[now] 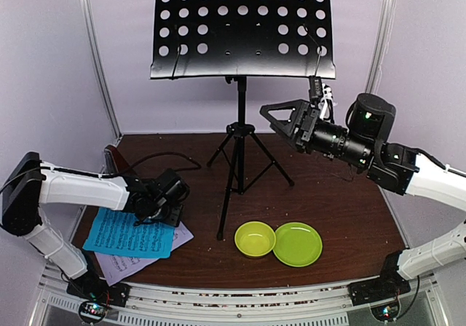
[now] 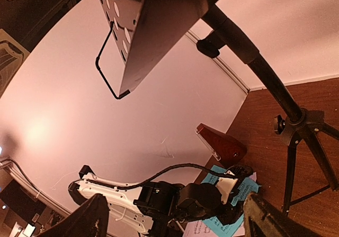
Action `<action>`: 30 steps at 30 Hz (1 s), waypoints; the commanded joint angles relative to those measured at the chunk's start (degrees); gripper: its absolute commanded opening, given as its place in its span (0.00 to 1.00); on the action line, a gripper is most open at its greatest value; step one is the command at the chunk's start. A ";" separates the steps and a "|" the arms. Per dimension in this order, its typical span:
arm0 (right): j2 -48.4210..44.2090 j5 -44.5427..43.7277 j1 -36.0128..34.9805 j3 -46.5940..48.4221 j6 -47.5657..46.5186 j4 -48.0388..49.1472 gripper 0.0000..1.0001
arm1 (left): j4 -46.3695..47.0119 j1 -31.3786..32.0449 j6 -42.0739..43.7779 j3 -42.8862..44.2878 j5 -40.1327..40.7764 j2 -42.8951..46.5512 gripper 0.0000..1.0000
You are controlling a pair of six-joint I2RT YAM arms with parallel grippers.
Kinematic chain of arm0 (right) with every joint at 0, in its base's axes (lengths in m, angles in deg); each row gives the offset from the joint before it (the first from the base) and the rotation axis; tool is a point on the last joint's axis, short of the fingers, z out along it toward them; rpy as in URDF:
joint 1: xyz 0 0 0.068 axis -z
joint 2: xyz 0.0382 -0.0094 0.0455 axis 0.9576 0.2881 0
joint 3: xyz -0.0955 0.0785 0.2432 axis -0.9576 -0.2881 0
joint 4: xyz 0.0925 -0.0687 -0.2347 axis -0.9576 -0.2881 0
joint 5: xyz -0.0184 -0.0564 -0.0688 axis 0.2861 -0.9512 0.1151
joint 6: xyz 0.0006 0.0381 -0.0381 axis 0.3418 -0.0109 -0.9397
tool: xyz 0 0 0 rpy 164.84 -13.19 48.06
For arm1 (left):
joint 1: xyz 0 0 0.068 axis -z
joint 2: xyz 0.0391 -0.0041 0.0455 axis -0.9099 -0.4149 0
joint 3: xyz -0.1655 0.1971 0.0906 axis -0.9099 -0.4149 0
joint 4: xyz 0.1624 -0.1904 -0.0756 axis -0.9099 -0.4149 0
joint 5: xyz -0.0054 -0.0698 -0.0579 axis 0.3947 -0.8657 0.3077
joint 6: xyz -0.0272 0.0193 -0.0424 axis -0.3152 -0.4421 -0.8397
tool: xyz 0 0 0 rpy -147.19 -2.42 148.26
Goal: Set up the instrument practice props
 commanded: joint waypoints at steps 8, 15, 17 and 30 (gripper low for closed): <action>-5.76 -2.41 3.08 -1.21 0.11 2.73 0.91 | -3.70 -0.78 -1.09 8.69 4.60 -8.01 0.64; -6.64 -1.28 3.81 -2.42 0.84 4.00 0.91 | -5.80 -2.09 -0.99 11.89 5.43 -12.40 0.60; -6.84 -1.13 3.81 -2.83 0.84 4.13 0.91 | -6.73 -2.17 -1.10 12.69 6.36 -13.54 0.58; -4.15 0.89 3.91 -5.71 1.48 6.89 0.91 | -8.28 -2.52 -0.65 16.31 9.99 -19.57 0.50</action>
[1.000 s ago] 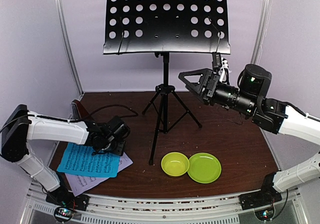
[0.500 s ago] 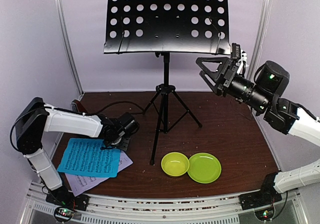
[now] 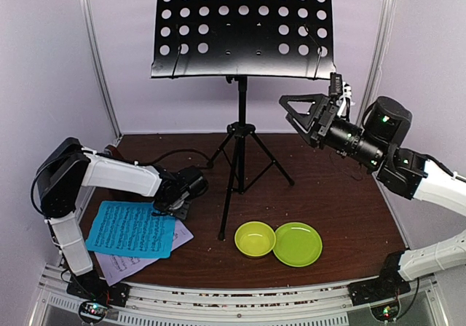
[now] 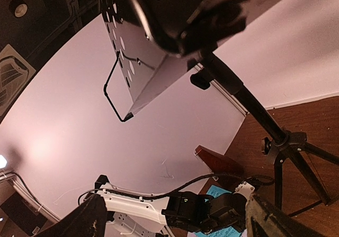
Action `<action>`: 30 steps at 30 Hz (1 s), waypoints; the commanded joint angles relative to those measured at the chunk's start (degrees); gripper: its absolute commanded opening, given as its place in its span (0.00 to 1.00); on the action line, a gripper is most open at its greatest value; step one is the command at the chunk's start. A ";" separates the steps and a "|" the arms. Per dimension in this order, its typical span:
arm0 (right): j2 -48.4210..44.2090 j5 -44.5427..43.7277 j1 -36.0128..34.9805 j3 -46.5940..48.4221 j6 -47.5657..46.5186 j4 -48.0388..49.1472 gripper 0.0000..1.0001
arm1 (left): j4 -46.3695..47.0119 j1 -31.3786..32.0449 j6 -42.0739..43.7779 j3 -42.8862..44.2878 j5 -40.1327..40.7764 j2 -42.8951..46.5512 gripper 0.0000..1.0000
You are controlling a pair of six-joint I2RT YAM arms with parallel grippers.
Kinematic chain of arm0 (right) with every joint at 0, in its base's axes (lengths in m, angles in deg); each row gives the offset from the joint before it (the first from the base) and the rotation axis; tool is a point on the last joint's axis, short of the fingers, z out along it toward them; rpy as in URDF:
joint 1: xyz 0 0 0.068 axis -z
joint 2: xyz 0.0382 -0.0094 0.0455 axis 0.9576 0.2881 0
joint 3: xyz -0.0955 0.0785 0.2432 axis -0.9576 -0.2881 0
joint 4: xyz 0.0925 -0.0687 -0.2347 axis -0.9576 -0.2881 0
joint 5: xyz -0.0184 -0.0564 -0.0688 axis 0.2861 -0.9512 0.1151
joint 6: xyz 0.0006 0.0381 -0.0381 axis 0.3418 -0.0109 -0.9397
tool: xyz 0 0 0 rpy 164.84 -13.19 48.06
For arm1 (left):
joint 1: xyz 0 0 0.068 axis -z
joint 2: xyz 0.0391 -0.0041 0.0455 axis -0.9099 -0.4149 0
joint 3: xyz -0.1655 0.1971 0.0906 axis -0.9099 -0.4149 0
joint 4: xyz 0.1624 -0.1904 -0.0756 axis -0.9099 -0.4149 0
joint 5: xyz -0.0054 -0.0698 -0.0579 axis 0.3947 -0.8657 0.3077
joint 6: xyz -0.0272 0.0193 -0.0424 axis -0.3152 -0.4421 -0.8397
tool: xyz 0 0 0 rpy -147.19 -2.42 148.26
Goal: Set up the instrument practice props
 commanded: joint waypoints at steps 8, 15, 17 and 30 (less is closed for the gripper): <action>1.63 -0.44 0.32 -3.09 -0.04 2.04 0.90 | -2.46 -0.33 -0.87 3.99 4.45 -5.35 0.42; 1.80 -2.29 0.32 -5.05 -1.28 1.66 0.90 | -3.42 -0.27 -0.90 3.83 5.08 -4.44 0.16; 2.08 -2.44 0.32 -5.94 -1.58 1.89 0.90 | -3.40 -0.24 -0.40 3.73 5.31 -3.46 0.05; 2.62 0.77 1.20 -13.69 -7.10 6.88 0.90 | -3.24 2.63 1.67 0.40 2.53 9.26 0.00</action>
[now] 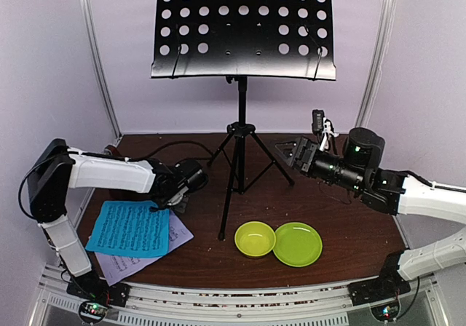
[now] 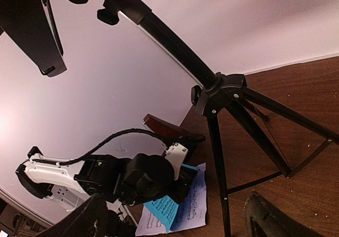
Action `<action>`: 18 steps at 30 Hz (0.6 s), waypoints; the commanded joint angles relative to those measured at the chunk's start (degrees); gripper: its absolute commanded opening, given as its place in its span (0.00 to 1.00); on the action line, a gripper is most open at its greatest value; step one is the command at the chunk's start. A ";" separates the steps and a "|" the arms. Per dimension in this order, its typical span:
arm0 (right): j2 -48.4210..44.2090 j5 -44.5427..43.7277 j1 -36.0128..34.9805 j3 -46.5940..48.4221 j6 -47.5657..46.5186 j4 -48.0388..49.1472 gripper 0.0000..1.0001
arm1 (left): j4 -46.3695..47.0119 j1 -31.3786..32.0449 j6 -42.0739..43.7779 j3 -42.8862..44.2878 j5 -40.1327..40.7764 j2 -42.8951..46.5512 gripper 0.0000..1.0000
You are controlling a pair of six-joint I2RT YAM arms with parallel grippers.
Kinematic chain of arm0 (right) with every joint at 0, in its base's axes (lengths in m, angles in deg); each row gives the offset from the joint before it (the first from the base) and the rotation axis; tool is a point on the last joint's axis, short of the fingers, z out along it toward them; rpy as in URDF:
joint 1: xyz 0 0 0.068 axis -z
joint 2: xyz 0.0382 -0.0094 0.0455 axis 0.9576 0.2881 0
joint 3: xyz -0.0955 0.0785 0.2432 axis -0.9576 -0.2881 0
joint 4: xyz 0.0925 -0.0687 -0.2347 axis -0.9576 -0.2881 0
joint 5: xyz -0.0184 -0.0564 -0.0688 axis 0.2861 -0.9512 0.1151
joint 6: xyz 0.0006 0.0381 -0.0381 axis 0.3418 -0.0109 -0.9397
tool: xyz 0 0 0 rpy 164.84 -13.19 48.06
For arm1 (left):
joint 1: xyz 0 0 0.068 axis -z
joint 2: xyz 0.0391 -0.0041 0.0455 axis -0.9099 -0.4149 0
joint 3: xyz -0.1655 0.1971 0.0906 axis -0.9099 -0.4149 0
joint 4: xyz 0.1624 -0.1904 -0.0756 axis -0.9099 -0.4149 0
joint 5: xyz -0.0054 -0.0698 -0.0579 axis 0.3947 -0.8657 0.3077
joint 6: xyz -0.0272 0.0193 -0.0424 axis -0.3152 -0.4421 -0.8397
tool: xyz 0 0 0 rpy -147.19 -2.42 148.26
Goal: Set up the instrument practice props
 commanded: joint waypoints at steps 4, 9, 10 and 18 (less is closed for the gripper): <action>1.86 5.12 0.63 -3.49 -6.04 4.83 0.90 | 0.99 2.64 2.67 -3.13 -4.81 12.96 0.00; 3.05 6.65 0.63 -6.55 -9.22 7.16 0.90 | 4.14 5.74 7.75 -3.74 -8.76 21.50 0.00; 3.33 7.21 0.59 -6.55 -10.05 7.25 0.90 | 4.71 6.31 9.11 -3.53 -9.78 22.56 0.00; 6.07 8.87 1.04 -5.41 -10.76 2.48 0.90 | 15.83 12.34 21.55 -5.24 -23.38 26.11 0.00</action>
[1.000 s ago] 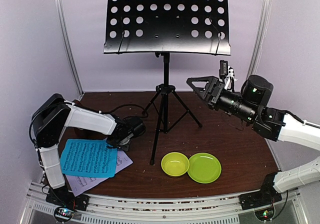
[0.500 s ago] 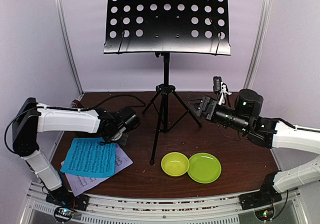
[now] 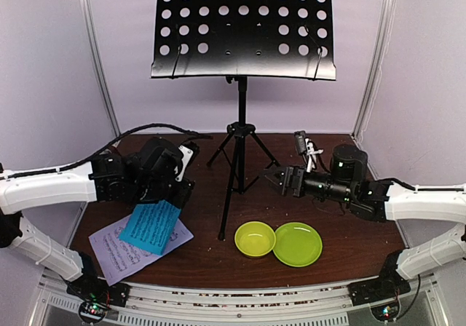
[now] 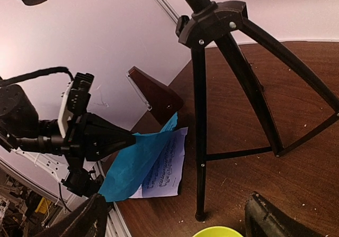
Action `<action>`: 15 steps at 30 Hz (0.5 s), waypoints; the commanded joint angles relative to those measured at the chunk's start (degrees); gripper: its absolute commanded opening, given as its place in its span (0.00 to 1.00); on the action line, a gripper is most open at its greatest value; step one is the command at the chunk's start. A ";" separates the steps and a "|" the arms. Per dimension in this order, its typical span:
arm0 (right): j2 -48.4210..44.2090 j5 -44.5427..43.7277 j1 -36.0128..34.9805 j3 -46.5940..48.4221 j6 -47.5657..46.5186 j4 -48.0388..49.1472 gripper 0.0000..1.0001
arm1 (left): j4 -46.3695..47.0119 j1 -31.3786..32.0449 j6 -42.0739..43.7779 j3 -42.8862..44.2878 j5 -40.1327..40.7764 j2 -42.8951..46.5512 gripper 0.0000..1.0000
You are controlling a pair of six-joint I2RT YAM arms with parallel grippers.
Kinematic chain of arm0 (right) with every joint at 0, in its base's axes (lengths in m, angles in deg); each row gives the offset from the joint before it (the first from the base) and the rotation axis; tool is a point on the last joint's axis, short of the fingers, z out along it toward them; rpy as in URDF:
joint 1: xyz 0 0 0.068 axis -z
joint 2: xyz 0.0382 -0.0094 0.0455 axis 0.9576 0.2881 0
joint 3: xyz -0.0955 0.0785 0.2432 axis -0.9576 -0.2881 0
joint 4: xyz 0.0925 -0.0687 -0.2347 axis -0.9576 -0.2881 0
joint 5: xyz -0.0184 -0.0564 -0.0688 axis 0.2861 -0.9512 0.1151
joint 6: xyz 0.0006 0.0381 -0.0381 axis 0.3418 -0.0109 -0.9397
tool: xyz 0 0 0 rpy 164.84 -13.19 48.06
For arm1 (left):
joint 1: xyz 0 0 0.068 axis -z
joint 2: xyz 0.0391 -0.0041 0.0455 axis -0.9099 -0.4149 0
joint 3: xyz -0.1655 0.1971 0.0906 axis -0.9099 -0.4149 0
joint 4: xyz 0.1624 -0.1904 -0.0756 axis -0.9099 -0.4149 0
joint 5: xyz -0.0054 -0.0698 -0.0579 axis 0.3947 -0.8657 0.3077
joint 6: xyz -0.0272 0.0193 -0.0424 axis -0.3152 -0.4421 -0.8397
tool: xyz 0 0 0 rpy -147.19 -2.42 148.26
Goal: Set up the instrument practice props
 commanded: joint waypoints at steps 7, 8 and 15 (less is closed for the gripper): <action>3.39 6.52 4.87 0.42 9.85 -7.53 0.87 | 16.13 13.49 16.97 1.04 -6.65 -6.94 0.00; 3.34 7.78 4.95 0.16 11.23 -7.63 0.87 | 17.24 14.85 18.20 1.48 -6.38 -7.85 0.00; 3.04 12.04 4.88 -0.36 17.47 -9.45 0.87 | 23.05 20.84 22.74 2.28 -7.65 -12.16 0.00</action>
